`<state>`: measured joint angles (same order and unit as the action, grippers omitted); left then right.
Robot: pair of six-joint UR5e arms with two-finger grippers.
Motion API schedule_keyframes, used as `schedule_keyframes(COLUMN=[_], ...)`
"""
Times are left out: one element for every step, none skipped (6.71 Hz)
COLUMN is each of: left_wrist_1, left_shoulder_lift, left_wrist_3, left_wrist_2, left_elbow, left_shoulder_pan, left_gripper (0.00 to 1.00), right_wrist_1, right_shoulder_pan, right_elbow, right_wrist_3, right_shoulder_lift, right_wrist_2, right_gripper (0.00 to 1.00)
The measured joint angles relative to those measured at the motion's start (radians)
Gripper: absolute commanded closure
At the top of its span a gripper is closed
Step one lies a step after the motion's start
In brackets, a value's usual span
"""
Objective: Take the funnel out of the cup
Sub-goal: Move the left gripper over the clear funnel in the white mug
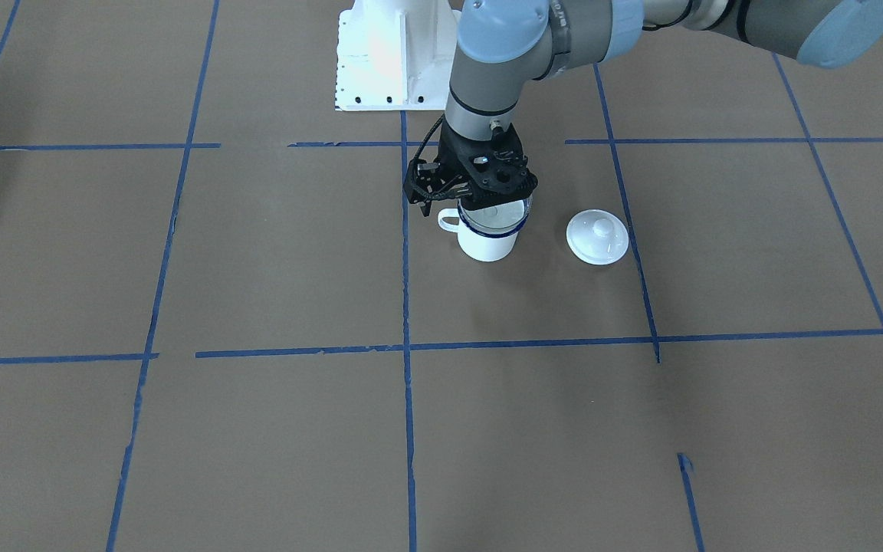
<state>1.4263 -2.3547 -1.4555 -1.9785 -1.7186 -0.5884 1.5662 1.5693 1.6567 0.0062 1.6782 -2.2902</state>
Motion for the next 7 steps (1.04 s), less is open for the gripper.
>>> schedule_keyframes(left_wrist_1=[-0.003, -0.004, -0.004, -0.004, -0.004, -0.004, -0.004], left_shoulder_lift=[0.001, 0.003, 0.006, 0.01, 0.016, 0.024, 0.03], left_wrist_3=[0.001, 0.005, 0.008, 0.009, 0.01, 0.01, 0.01], left_wrist_2=[0.008, 0.011, 0.012, 0.012, 0.012, 0.012, 0.012], left_elbow=[0.019, 0.026, 0.029, 0.029, 0.028, 0.027, 0.027], left_shoulder_pan=[0.016, 0.022, 0.024, 0.025, 0.025, 0.025, 0.025], left_gripper=[0.35, 0.43, 0.43, 0.43, 0.43, 0.43, 0.82], right_wrist_1=[0.0, 0.0, 0.0, 0.0, 0.0, 0.0, 0.0], right_shoulder_pan=[0.0, 0.0, 0.0, 0.0, 0.0, 0.0, 0.0], right_elbow=[0.0, 0.0, 0.0, 0.0, 0.0, 0.0, 0.0], right_wrist_3=[0.0, 0.0, 0.0, 0.0, 0.0, 0.0, 0.0], right_shoulder_lift=[0.0, 0.0, 0.0, 0.0, 0.0, 0.0, 0.0], right_wrist_2=[0.0, 0.0, 0.0, 0.0, 0.0, 0.0, 0.0], right_gripper=[0.0, 0.0, 0.0, 0.0, 0.0, 0.0, 0.0])
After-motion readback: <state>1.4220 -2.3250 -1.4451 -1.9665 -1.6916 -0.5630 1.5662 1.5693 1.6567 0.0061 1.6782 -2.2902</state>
